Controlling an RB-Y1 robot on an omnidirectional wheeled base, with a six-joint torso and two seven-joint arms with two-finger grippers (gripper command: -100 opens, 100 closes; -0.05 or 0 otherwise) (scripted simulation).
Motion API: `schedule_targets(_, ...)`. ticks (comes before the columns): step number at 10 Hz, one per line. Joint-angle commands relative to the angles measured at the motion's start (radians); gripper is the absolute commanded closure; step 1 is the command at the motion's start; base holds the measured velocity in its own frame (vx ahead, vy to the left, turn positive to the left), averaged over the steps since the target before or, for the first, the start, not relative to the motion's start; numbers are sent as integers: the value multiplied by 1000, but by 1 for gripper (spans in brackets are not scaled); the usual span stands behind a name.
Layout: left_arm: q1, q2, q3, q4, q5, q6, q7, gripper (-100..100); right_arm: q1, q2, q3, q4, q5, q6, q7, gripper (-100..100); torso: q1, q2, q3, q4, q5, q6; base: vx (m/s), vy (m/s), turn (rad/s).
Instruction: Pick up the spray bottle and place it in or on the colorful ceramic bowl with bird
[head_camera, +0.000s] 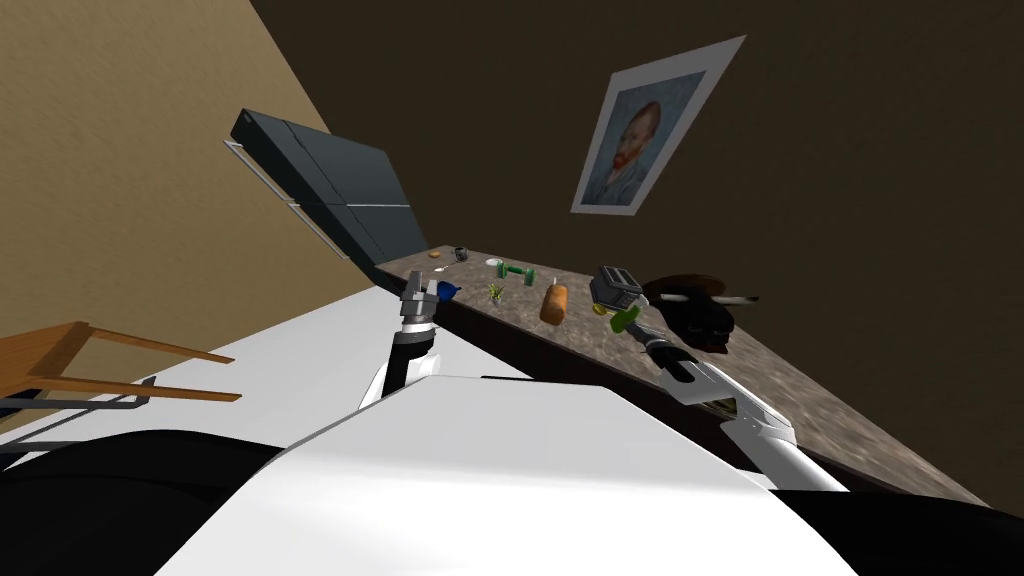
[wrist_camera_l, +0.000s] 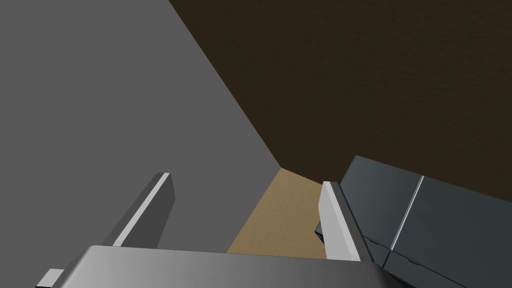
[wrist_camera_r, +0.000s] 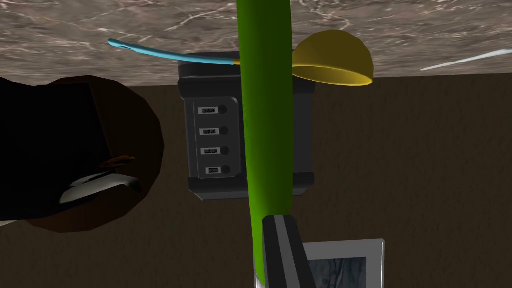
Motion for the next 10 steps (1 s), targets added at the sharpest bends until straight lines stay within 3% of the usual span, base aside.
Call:
schedule_targets(1,0,0,0,0,0,0,0,0,0,0,0,0,0,0,0,100,0,0,0,0,0,0,0,0,0)
schedule_targets(3,0,0,0,0,0,0,0,0,-22,-3,-7,29,7,21,6,-100,0,0,0,0,0,0,-3,-4,87)
schedule_targets(5,0,0,0,0,0,0,0,0,-48,-7,-16,64,16,46,13,-100,-2,0,0,0,0,-1,-11,-27,200)
schedule_targets(6,0,0,0,0,0,0,0,0,-40,-5,-13,48,14,39,10,-100,-2,0,0,0,0,0,-4,-15,31)
schedule_targets(7,0,0,0,0,0,0,0,0,-41,-5,-13,50,14,44,11,0,-1,0,0,0,0,0,0,0,0)
schedule_targets(8,0,0,0,0,0,0,0,0,-91,-7,30,99,1,20,24,-100,-1,0,0,0,0,0,-22,11,-97)
schedule_targets(9,0,0,0,0,0,0,0,0,-113,-7,30,124,1,20,24,-100,0,1,0,0,0,0,-28,18,-61)
schedule_targets(10,0,0,0,0,0,0,0,0,-141,-8,71,152,-13,-3,36,-100,1,1,0,0,0,0,-28,20,-111)
